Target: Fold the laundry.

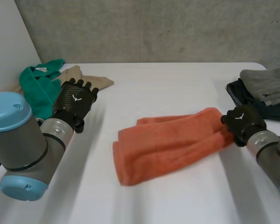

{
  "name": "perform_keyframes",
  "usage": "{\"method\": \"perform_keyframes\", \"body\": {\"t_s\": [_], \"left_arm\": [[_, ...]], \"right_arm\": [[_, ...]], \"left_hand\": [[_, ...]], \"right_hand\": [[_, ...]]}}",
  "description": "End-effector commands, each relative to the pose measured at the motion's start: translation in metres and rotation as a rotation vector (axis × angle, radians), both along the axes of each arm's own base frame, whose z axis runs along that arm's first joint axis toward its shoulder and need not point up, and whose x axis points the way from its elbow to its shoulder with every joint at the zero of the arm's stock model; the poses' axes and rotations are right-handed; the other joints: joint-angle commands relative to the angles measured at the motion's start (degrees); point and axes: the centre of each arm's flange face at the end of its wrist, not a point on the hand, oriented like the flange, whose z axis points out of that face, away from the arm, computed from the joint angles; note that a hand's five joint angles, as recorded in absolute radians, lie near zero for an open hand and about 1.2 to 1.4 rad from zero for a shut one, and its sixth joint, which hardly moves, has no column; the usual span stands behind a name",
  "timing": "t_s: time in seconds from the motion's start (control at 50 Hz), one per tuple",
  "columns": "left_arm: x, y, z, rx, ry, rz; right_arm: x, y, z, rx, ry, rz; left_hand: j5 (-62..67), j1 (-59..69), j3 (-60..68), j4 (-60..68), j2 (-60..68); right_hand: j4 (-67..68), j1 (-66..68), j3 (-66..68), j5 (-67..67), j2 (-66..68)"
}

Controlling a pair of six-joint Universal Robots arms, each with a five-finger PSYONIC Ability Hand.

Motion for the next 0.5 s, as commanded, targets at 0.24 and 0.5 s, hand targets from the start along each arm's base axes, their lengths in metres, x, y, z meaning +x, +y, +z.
{"method": "perform_keyframes", "body": {"t_s": [0.24,0.5], "left_arm": [[-0.001,0.003,0.003,0.011,0.047,0.001],[-0.002,0.0,0.011,0.033,0.17,0.013]], "right_arm": [[0.144,0.073,0.029,-0.306,-0.034,0.567],[0.169,0.141,-0.029,-0.137,-0.04,0.816]], "left_hand": [[-2.72,-0.72,-2.03,-1.56,-1.85],[-2.68,-0.67,-1.98,-1.51,-1.81]], "right_hand": [[11.44,22.96,12.02,13.25,13.32],[-58.56,-47.04,-57.98,-56.75,-56.68]]}}
